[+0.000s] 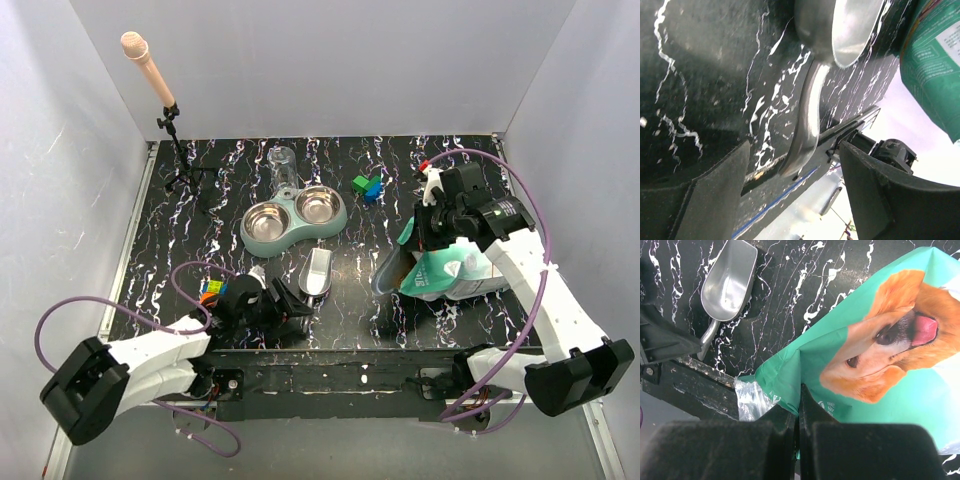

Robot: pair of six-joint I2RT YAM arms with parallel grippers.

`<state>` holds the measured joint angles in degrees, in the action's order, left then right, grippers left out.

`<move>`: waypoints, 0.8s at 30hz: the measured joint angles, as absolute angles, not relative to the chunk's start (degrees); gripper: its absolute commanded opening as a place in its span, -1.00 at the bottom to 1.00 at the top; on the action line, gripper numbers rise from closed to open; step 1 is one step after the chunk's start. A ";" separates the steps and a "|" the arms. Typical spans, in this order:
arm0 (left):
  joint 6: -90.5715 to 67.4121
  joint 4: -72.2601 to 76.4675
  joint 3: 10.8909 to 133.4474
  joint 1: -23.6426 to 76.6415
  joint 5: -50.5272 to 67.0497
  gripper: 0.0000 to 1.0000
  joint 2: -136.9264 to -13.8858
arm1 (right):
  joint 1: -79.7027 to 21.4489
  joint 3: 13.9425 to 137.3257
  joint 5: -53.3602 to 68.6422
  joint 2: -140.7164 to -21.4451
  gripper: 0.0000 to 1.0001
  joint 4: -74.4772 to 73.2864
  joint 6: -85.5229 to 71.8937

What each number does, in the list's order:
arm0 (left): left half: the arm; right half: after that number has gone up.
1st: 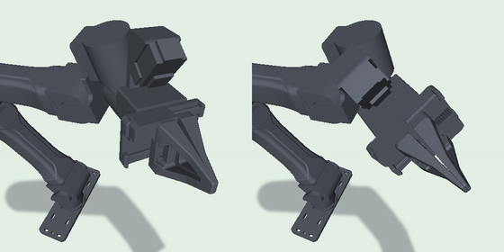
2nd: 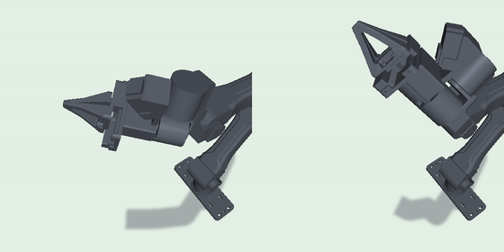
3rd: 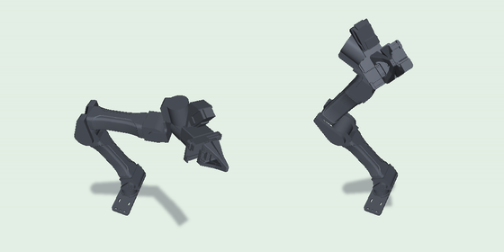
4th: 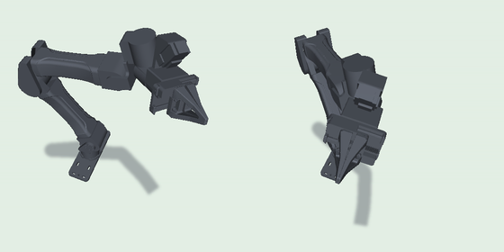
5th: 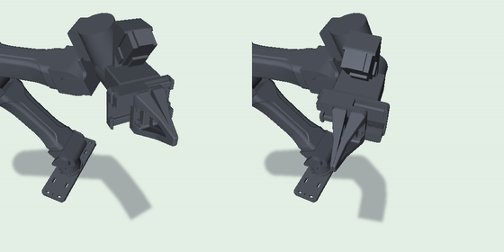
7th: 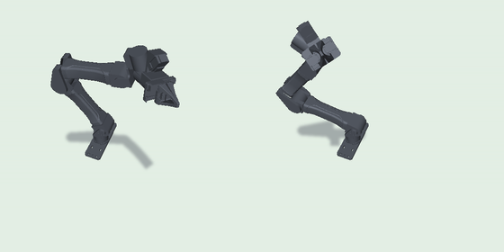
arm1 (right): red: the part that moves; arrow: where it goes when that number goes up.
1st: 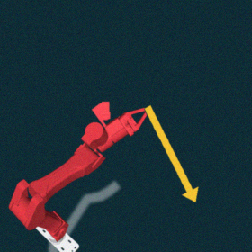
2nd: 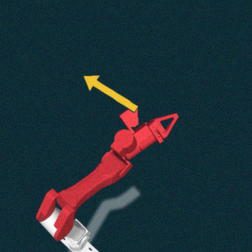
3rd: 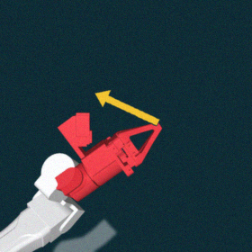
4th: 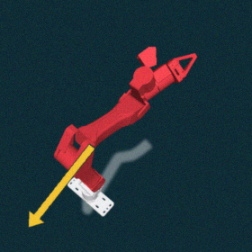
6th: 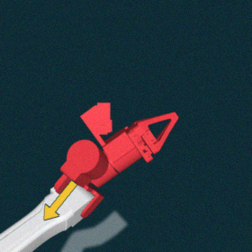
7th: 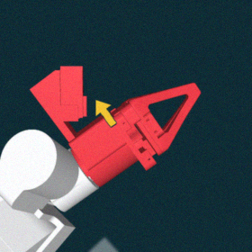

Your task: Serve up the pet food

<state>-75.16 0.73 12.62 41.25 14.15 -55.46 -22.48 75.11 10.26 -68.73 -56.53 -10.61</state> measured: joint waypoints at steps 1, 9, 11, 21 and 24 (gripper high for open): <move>-75.61 2.81 12.49 41.60 13.91 0.37 -56.80 | -22.48 75.11 10.26 -68.58 -0.97 -56.66 -10.61; -77.89 18.46 11.62 41.80 12.82 0.08 -68.71 | -22.48 75.11 10.22 -67.09 -0.97 -57.12 -10.59; -78.35 22.37 11.62 42.00 13.13 0.04 -72.05 | -22.50 75.09 10.22 -66.94 -0.97 -57.12 -10.59; -79.31 30.94 11.51 42.52 14.17 -0.16 -78.13 | -22.52 74.15 10.79 -66.41 -0.97 -56.95 -10.66; -79.53 31.77 11.46 42.57 14.15 -0.25 -78.39 | -22.52 74.15 10.85 -66.41 -0.97 -56.93 -10.68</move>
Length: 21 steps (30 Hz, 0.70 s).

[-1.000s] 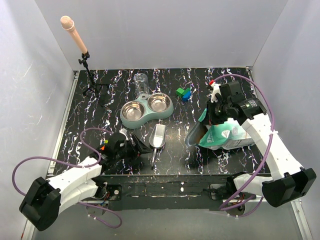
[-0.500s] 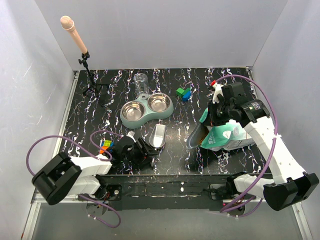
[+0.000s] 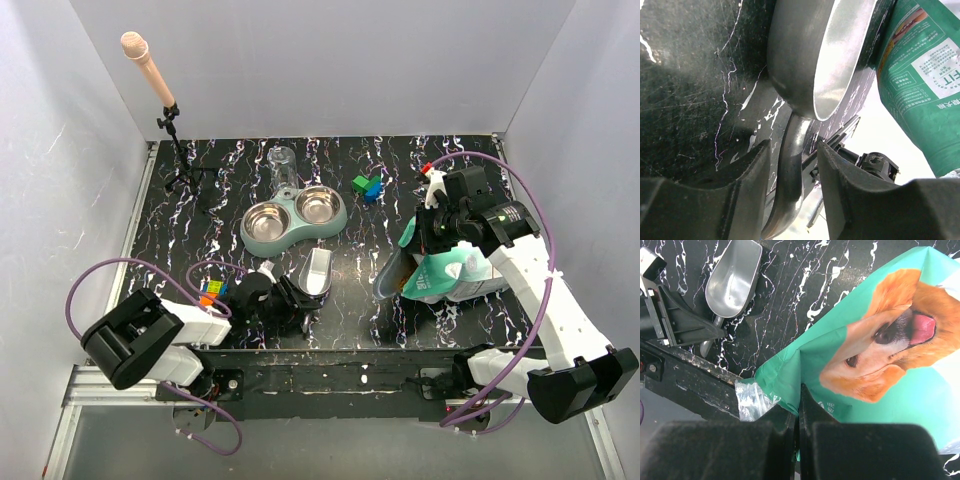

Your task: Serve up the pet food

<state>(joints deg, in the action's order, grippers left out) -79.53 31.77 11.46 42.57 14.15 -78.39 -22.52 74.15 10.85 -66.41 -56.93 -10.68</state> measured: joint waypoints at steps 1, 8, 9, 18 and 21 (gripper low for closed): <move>-79.61 32.18 11.42 42.57 14.17 -0.29 -78.63 | -22.52 74.15 10.87 -66.41 -0.97 -56.90 -10.68; -79.99 35.33 11.00 42.61 14.98 -0.95 -81.36 | -22.52 74.13 10.87 -66.41 -0.97 -56.88 -10.70; -79.68 35.64 11.18 42.63 15.29 -1.00 -81.21 | -22.52 74.11 10.87 -66.39 -0.97 -56.86 -10.70; -62.98 -6.02 35.05 42.44 17.52 -1.00 -71.64 | -22.63 74.02 9.52 -66.35 -0.97 -56.88 -11.27; -54.22 -24.51 50.24 41.85 19.64 -1.00 -71.11 | -23.11 74.04 7.64 -66.43 -0.97 -56.90 -12.03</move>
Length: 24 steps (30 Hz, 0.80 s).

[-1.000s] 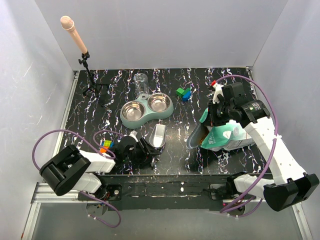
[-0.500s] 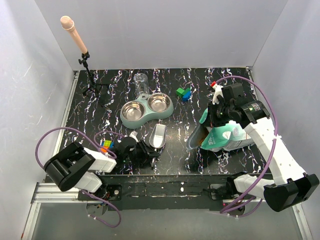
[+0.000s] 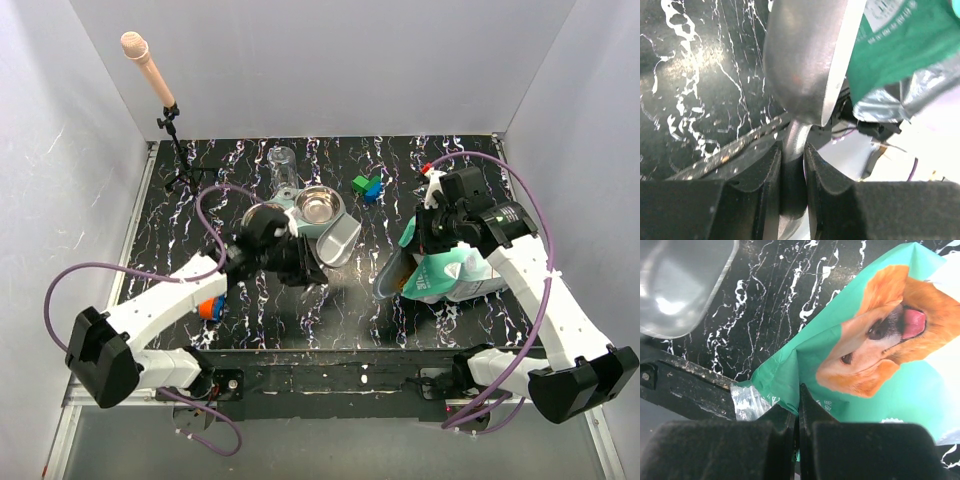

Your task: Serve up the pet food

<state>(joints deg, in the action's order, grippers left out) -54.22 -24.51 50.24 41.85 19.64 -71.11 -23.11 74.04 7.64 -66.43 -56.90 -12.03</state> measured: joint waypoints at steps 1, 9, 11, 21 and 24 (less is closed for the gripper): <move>-52.07 -29.65 54.30 41.71 20.25 -1.00 -71.55 | -23.38 74.11 6.74 -66.59 -0.97 -56.93 -12.21; -38.02 -67.61 83.26 41.39 27.99 -1.00 -81.43 | -28.08 79.66 -4.67 -73.10 -0.97 -57.04 -12.32; -36.38 -71.22 88.58 41.39 29.82 -1.00 -83.40 | -28.58 81.67 -6.52 -75.53 -0.97 -57.01 -12.49; -34.22 -77.12 93.23 41.78 32.99 -1.00 -88.51 | -31.24 83.13 -8.84 -77.52 -0.97 -56.90 -12.53; -33.61 -77.41 95.55 42.52 32.21 -1.00 -93.36 | -31.27 83.13 -8.40 -77.52 -0.97 -56.90 -12.73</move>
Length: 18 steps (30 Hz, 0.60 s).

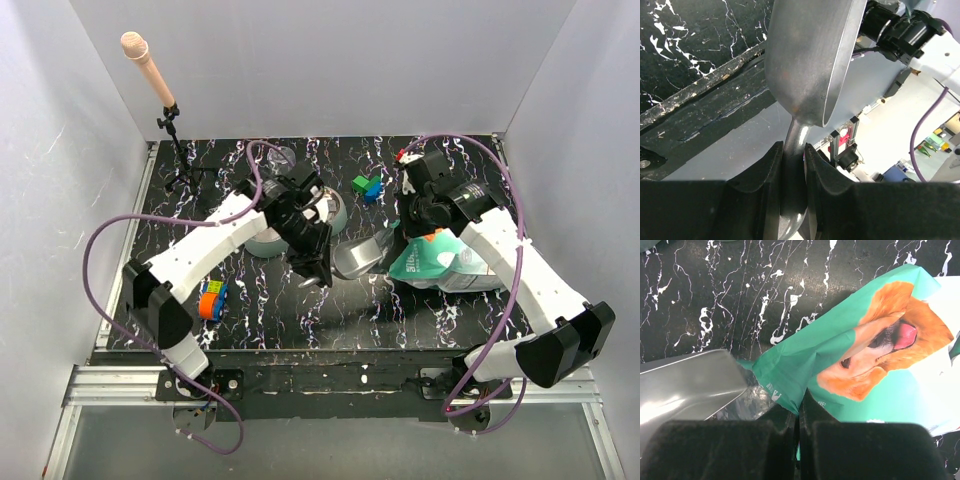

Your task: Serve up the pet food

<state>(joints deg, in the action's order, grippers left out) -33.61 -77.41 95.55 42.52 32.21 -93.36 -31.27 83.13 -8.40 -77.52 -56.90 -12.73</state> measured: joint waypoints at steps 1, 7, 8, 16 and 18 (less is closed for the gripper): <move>-33.61 -77.36 96.16 42.87 32.03 -1.00 -94.70 | -31.38 83.13 -8.34 -77.52 -0.97 -56.90 -12.73; -32.53 -77.93 101.65 46.44 30.48 -1.00 -101.01 | -32.77 83.13 -6.74 -77.56 -0.97 -56.95 -12.58; -32.47 -77.82 102.76 46.94 30.41 -1.00 -101.91 | -33.08 83.13 -5.85 -77.56 -0.97 -56.93 -12.45; -31.40 -77.78 106.37 47.37 31.27 -1.00 -104.51 | -36.29 83.13 1.45 -77.49 -0.97 -54.63 -11.90; -32.16 -78.02 106.19 47.24 32.16 -1.00 -105.01 | -37.26 83.11 2.33 -77.28 -0.97 -53.67 -11.64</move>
